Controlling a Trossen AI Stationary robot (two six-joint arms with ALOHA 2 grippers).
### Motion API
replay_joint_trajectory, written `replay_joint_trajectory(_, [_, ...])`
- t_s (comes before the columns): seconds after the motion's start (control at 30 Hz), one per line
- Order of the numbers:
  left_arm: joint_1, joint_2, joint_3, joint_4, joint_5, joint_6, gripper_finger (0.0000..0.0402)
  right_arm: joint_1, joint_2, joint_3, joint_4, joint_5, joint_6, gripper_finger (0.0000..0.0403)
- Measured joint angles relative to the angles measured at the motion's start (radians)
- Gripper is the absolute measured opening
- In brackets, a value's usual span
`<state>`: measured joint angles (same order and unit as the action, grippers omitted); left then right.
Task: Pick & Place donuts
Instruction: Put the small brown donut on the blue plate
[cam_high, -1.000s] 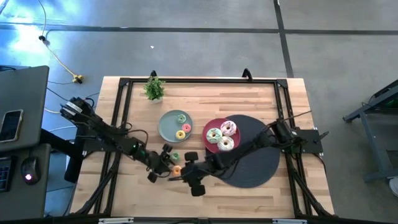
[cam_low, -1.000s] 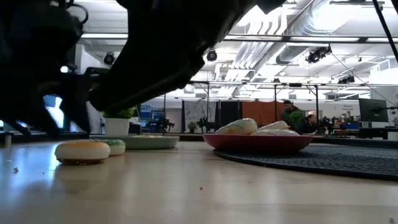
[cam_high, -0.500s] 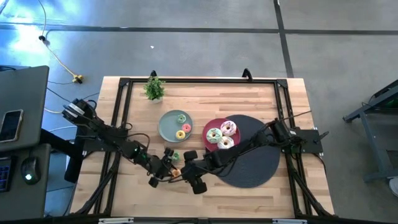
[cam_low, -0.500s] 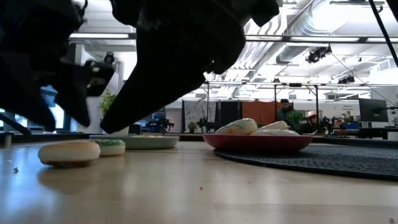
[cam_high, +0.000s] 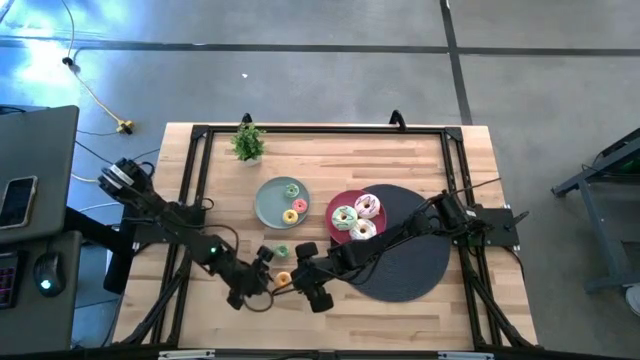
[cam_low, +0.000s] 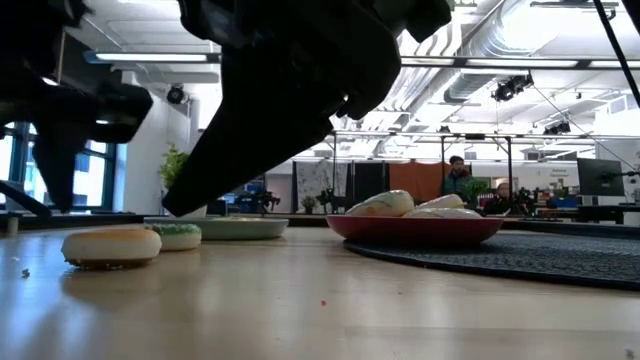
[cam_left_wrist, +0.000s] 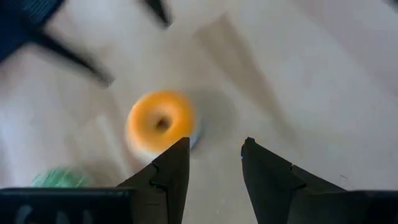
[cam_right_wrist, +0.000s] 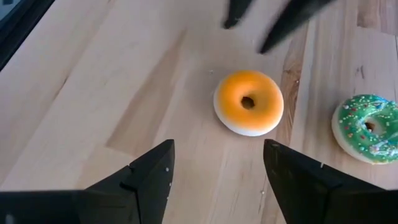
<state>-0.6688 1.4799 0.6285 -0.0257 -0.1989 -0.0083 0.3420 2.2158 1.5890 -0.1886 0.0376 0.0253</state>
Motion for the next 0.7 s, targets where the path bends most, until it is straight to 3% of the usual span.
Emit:
replay_joint_trajectory(0.2, [0.053,0.124,0.0,0.119,0.067,-0.003,0.0138,-0.003,0.0,0.0,0.005,0.001,0.003,0.0237])
replay_joint_trajectory(0.7, [0.206,0.147,0.0,0.195,0.134,0.161,0.0138,-0.007,0.001,0.0,0.008,0.019,0.106,0.0236])
